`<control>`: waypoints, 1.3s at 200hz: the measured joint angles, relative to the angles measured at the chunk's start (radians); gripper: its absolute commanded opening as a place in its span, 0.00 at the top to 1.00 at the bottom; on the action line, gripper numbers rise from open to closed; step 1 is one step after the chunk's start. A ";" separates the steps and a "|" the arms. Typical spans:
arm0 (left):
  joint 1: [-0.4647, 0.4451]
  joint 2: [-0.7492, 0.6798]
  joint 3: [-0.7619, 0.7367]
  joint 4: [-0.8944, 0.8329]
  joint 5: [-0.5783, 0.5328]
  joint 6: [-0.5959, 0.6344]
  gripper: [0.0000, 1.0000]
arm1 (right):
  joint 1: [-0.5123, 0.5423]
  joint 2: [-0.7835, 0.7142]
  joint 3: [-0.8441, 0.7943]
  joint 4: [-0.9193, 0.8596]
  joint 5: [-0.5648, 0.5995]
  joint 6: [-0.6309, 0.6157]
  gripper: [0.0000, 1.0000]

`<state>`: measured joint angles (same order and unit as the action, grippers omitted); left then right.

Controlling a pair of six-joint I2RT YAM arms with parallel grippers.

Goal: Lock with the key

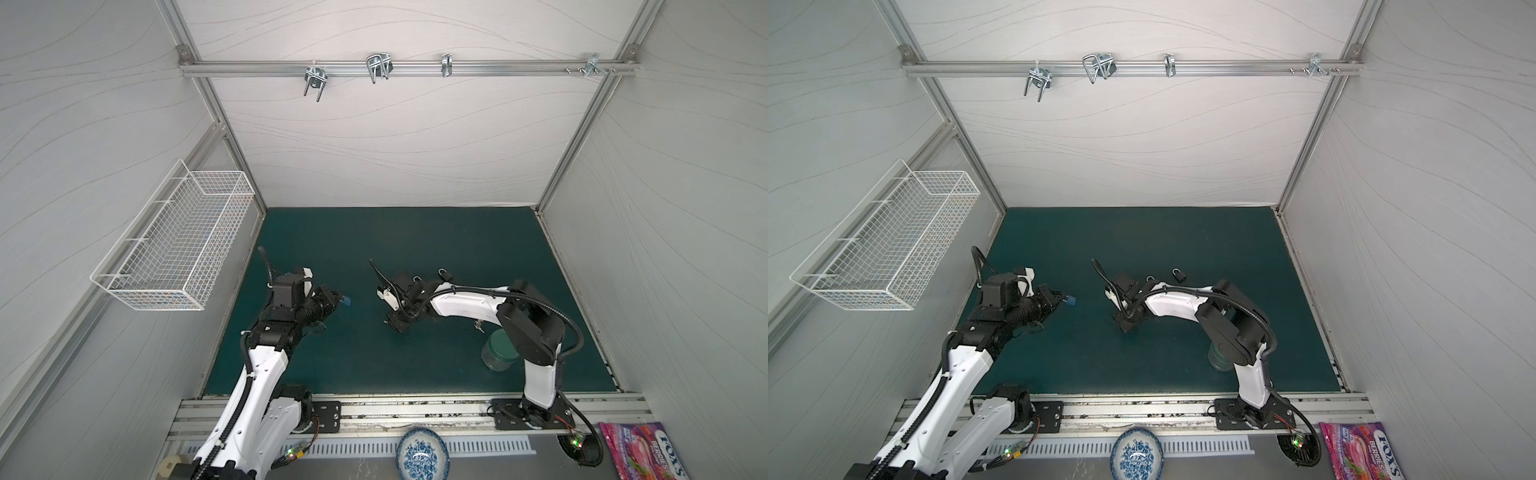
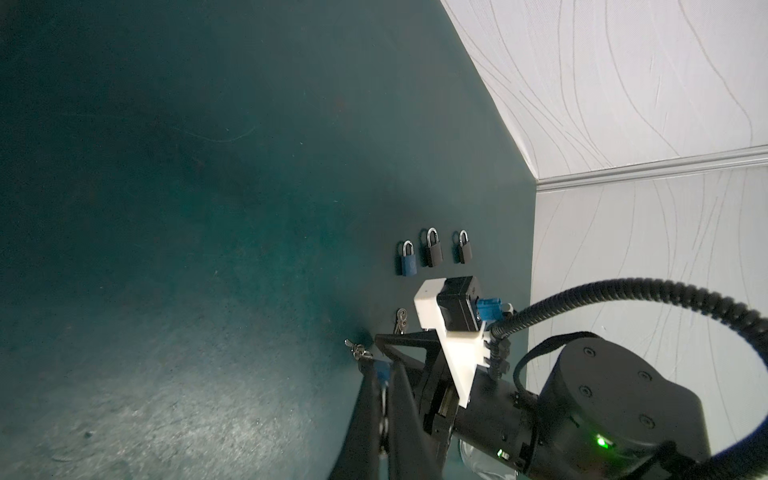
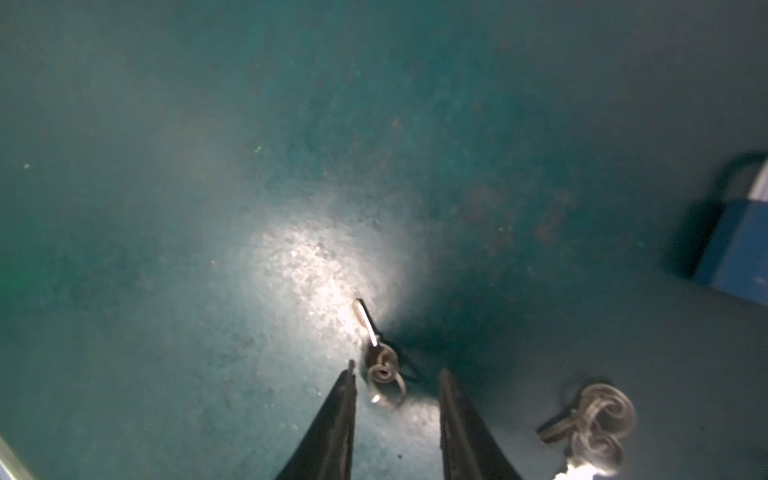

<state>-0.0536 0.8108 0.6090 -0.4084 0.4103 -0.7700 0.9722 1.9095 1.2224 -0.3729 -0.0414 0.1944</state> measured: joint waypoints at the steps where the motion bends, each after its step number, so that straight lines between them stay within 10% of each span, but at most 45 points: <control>1: 0.000 0.000 0.000 0.000 0.000 0.000 1.00 | -0.001 -0.003 -0.003 0.000 0.000 -0.002 0.58; 69: -0.026 0.082 0.040 0.095 0.125 0.010 1.00 | -0.105 -0.565 -0.275 0.116 0.021 -0.035 0.43; 134: -0.327 0.209 0.205 0.166 0.138 0.037 1.00 | -0.122 -0.905 -0.337 0.102 0.002 -0.209 0.22; 260: -0.618 0.365 0.377 0.216 0.075 0.065 1.00 | -0.092 -0.921 -0.272 0.028 -0.115 -0.406 0.29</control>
<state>-0.6720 1.1759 0.9855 -0.1921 0.4850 -0.7052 0.8806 0.9886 0.9508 -0.3450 -0.1562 -0.2111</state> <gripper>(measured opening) 0.048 0.728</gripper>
